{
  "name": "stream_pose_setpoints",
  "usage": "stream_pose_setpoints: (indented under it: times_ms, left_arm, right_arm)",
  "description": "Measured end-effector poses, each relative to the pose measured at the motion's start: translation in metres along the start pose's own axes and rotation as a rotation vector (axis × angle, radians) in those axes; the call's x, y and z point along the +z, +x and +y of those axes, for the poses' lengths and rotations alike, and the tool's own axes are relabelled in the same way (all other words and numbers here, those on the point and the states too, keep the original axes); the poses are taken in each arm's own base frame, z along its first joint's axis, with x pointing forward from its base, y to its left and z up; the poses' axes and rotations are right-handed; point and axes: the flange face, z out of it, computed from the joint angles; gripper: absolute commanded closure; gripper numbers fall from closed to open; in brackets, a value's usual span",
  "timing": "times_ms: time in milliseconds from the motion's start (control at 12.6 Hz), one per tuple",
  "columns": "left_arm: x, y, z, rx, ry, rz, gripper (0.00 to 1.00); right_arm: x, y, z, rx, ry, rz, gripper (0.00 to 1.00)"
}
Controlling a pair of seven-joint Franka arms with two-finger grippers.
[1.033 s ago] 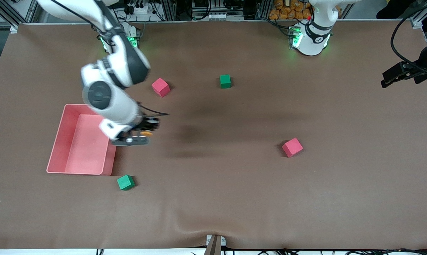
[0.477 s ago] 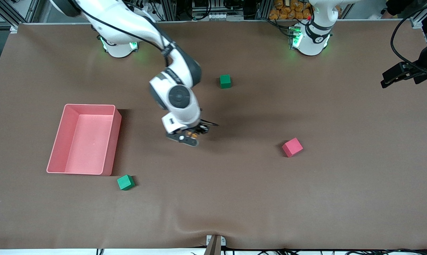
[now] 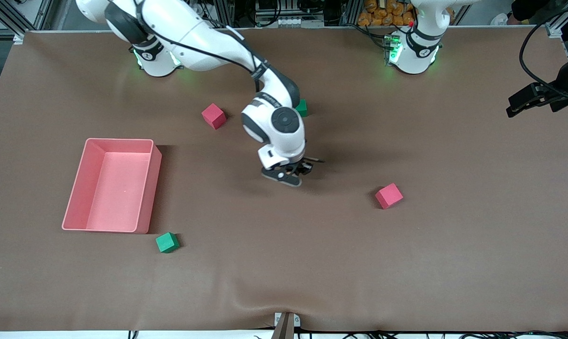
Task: Place and upright button with both arms
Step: 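Lift the button out of the tray and carry it to mid-table, then set the button down and open the right gripper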
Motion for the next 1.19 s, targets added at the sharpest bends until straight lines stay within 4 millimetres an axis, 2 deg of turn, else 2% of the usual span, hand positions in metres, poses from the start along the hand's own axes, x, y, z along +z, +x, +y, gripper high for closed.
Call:
stream_pose_setpoints:
  times_ms: [79,159,238,318,477,636,715,874,1033,1192]
  left_arm:
    - [0.0,0.0,0.0,0.0,0.0,0.0,0.0]
    - [0.0,0.0,0.0,0.001,0.0,0.0,0.0]
    - [0.0,0.0,0.0,0.001,0.0,0.0,0.0]
    - [0.0,0.0,0.0,0.0,0.0,0.0,0.0]
    - [0.0,0.0,-0.003,-0.006,-0.001,0.001,0.0]
    - [-0.001,0.003,-0.002,0.001,-0.003,0.016,0.0]
    - [-0.001,0.004,0.001,0.008,-0.004,0.022,0.0]
    - [0.002,0.008,0.008,0.02,-0.006,0.032,0.0]
    - [0.003,0.009,0.019,0.04,-0.007,0.043,0.0]
    - [0.003,0.006,0.038,0.07,-0.006,0.044,0.0]
  right_arm:
    - [0.009,-0.011,-0.005,-0.035,0.005,0.023,0.89]
    - [0.017,-0.019,-0.009,-0.068,0.009,0.046,0.79]
    - [0.025,-0.026,-0.012,-0.1,0.011,0.066,0.36]
    - [0.032,-0.033,-0.016,-0.136,0.009,0.09,0.0]
    - [0.033,-0.039,-0.022,-0.179,0.007,0.125,0.0]
    - [0.018,-0.027,-0.026,-0.173,0.012,0.151,0.0]
    - [0.002,-0.011,-0.026,-0.161,0.005,0.169,0.0]
    - [-0.046,0.031,-0.016,-0.161,-0.019,0.194,0.0]
    - [-0.102,0.078,0.008,-0.18,-0.063,0.204,0.0]
    - [-0.15,0.117,0.042,-0.238,-0.134,0.174,0.0]
